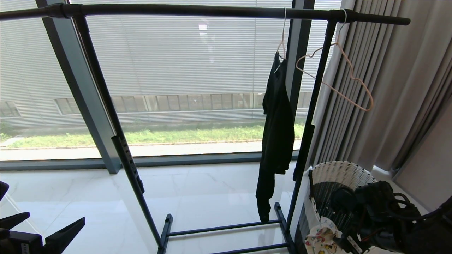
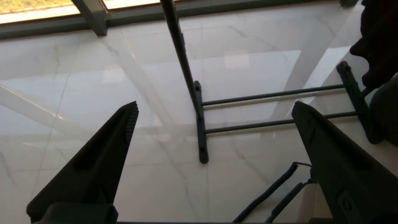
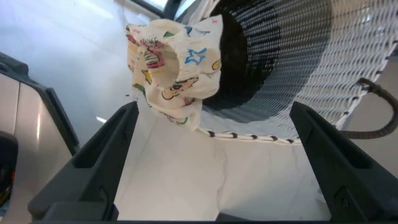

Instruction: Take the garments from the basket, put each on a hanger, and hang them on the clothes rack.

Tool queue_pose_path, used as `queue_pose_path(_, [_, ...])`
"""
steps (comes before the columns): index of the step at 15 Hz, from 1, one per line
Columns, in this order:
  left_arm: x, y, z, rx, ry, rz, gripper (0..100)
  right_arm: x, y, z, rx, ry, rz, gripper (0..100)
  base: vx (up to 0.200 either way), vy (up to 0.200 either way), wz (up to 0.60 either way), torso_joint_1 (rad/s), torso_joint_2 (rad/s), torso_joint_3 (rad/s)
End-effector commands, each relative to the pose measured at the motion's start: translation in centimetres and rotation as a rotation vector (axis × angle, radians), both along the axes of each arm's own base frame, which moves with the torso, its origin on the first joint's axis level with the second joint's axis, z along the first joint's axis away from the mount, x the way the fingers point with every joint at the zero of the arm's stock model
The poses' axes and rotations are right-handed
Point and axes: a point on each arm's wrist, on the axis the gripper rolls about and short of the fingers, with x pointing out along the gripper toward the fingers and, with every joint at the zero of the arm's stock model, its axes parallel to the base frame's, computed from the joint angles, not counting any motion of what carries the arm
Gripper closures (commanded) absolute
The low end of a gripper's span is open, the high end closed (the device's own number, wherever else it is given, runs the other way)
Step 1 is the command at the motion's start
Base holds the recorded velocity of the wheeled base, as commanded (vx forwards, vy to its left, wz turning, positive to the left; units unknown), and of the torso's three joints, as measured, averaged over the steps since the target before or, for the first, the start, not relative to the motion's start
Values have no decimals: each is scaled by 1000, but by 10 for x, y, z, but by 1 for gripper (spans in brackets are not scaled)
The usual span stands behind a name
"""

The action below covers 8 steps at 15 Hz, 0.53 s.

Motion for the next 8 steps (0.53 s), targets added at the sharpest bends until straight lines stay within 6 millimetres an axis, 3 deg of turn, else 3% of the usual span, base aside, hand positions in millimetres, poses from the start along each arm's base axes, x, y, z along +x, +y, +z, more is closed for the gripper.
queue_pose_path(1, [0, 0, 0, 1, 2, 1, 0, 12, 2, -22, -25, 64, -13, 0, 0, 0, 0, 0, 0, 0])
queue_pose_path(4, [-1, 0, 0, 1, -2, 3, 0, 33, 3, -37, -14, 15, -44, 0, 0, 0, 0, 0, 0, 0])
queue_pose_path(8, [-1, 0, 0, 1, -1, 1, 0, 36, -5, -51, -99, 25, -113, 0, 0, 0, 0, 0, 0, 0])
